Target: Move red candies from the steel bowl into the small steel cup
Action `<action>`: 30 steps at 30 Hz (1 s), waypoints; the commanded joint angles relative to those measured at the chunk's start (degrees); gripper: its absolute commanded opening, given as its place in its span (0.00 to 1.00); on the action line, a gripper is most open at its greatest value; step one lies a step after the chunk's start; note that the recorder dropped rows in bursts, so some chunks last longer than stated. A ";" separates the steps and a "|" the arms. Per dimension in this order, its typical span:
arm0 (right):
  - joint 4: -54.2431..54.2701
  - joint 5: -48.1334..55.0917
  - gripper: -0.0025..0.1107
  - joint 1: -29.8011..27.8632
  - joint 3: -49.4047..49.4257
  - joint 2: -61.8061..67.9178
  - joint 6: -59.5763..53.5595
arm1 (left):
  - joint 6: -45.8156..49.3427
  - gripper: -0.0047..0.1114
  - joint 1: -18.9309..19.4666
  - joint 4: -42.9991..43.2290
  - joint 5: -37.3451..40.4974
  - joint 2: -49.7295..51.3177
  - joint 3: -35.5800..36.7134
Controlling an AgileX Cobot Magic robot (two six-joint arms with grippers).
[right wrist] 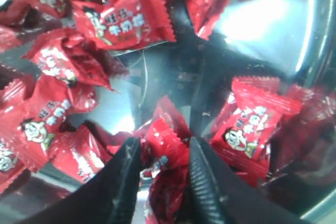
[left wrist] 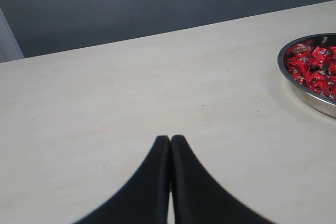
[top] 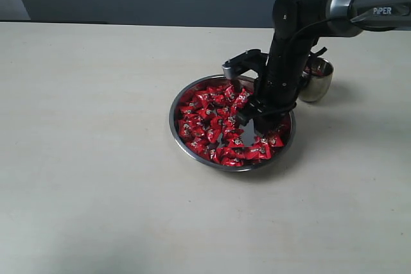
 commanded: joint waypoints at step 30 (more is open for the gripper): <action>-2.19 5.75 0.02 -0.15 -0.43 -1.20 1.41 | -0.33 0.04 -0.17 -0.07 -0.32 -0.25 -0.06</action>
